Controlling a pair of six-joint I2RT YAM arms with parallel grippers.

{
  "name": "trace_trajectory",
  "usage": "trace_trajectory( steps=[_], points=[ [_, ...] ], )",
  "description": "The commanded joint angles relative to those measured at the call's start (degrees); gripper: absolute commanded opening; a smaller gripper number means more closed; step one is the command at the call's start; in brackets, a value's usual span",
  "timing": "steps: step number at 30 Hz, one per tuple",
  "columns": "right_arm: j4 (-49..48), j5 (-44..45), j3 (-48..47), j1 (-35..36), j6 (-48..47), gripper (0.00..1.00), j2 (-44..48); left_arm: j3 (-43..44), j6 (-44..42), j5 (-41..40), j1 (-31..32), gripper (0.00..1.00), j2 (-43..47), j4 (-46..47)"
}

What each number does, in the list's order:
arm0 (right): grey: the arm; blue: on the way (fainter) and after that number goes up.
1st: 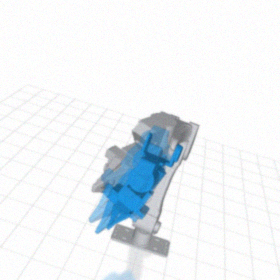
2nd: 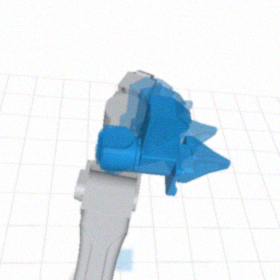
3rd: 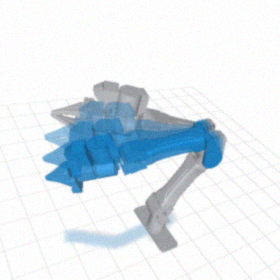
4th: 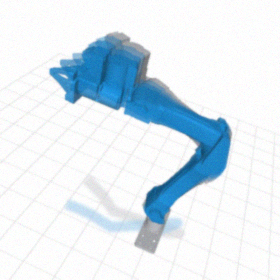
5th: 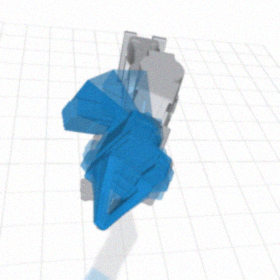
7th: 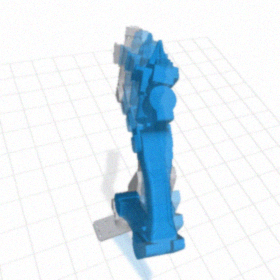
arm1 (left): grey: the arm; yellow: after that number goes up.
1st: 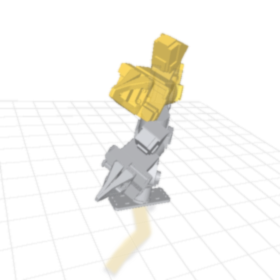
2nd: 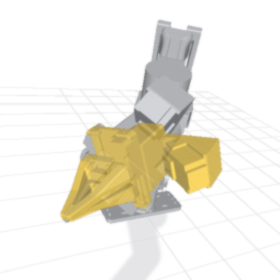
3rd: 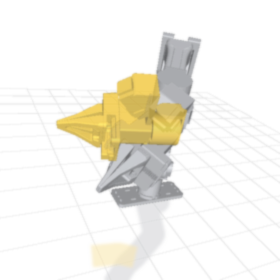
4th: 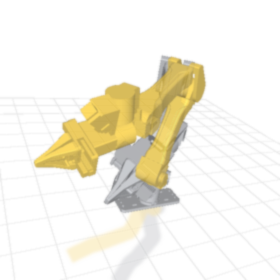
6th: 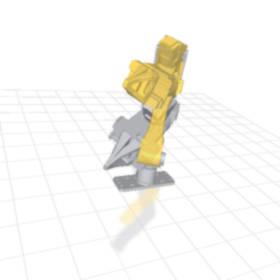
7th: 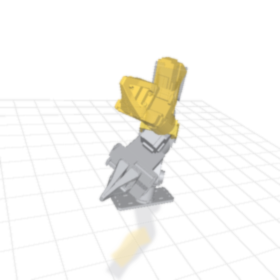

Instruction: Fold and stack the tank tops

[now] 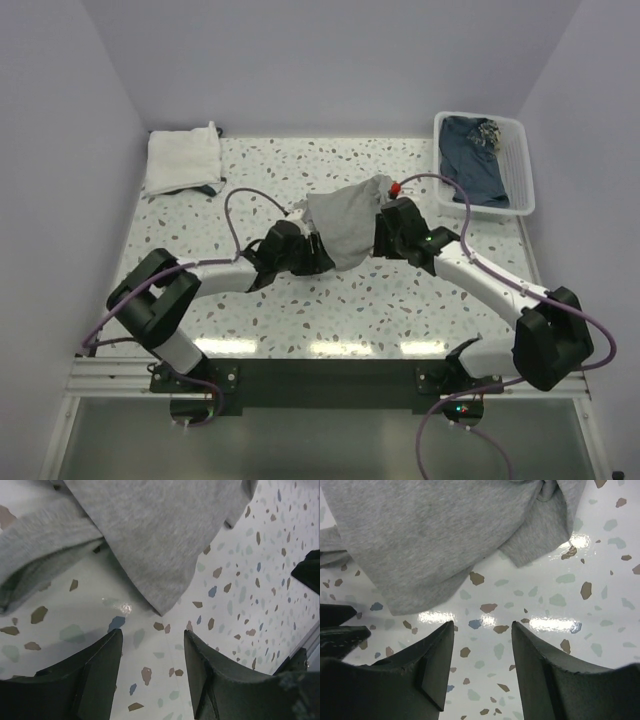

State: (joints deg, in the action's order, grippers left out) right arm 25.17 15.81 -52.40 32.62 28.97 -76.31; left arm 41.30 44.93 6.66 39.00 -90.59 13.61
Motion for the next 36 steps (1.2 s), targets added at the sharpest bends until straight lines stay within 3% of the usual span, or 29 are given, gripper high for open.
trace_trajectory(
  steps=[1, 7, 18, 21, 23, 26, 27, 31, 36],
  points=[
    [-3.80, 2.12, 0.72, -0.10, -0.58, 0.52, 0.21, -1.83, 2.09, 1.61, 1.60, 0.57, -3.97, 9.67],
    [-4.95, 2.12, -2.88, -0.89, -1.28, 0.49, -7.08, 0.71, 1.57, 2.31, 3.01, 0.58, -9.95, 16.97],
    [-9.35, -5.09, -3.93, -9.15, -0.49, 0.43, -12.27, 5.10, -2.38, -1.47, 5.03, 0.53, -15.75, 13.12],
    [-9.44, -6.14, -6.48, -10.29, -0.23, 0.43, -15.61, 5.99, -2.83, -0.16, 5.12, 0.42, -16.20, 13.11],
    [-9.79, -5.97, -8.85, -11.08, 0.12, 0.44, -18.50, 5.99, -2.92, 0.81, 5.21, 0.24, -14.81, 13.29],
    [-9.52, -6.06, -14.20, -12.32, 0.38, 0.46, -22.38, 7.21, -3.44, 1.08, 5.21, 0.11, -12.26, 11.45],
    [-8.22, -5.88, -15.96, -12.58, 0.38, 0.46, -25.61, 7.91, -3.62, 1.17, 5.21, 0.03, -10.24, 10.49],
    [-5.05, -4.92, -24.39, -14.51, 0.82, 0.47, -31.26, 12.22, -3.79, -0.05, 4.07, 0.00, -3.39, 4.61],
    [-2.50, -3.34, -28.45, -16.18, 0.74, 0.50, -33.19, 15.12, -2.30, -2.78, -0.23, 0.00, 7.59, -2.78]
  ],
)
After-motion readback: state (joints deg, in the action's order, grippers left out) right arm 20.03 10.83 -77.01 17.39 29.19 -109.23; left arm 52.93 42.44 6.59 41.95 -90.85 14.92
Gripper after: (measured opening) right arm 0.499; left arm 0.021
